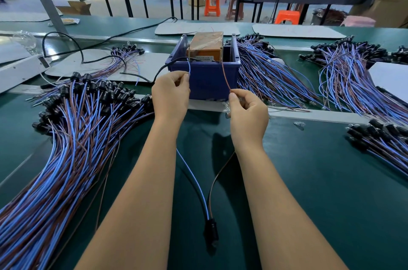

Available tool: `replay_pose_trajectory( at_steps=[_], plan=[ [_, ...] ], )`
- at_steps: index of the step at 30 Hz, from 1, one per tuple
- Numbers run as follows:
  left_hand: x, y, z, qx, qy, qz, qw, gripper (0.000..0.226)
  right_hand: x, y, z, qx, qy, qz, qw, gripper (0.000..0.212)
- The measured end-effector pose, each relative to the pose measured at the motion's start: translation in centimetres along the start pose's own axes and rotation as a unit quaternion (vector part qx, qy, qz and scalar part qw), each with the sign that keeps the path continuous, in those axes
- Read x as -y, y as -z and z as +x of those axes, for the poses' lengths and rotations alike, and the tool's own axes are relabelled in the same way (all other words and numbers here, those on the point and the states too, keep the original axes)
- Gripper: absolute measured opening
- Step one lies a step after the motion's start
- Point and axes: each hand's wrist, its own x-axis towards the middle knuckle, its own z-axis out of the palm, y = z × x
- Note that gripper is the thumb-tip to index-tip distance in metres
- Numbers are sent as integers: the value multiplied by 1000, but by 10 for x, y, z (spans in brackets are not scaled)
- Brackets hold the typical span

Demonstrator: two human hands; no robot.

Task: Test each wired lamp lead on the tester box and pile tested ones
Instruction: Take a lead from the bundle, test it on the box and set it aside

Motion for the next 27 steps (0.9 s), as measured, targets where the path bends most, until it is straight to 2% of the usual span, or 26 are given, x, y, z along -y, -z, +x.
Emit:
replay_pose_trajectory(
  at_steps=[11,22,27],
  plan=[
    [0,-1,2,14,5,-13,1000,19,5,-3,-6,31,27,4,999,11],
    [2,-2,5,23,6,20,1000,20,2,-2,-3,16,10,6,1000,12],
    [0,-4,9,19,2,32,999,29,4,-1,-3,16,5,5,1000,12]
  ],
)
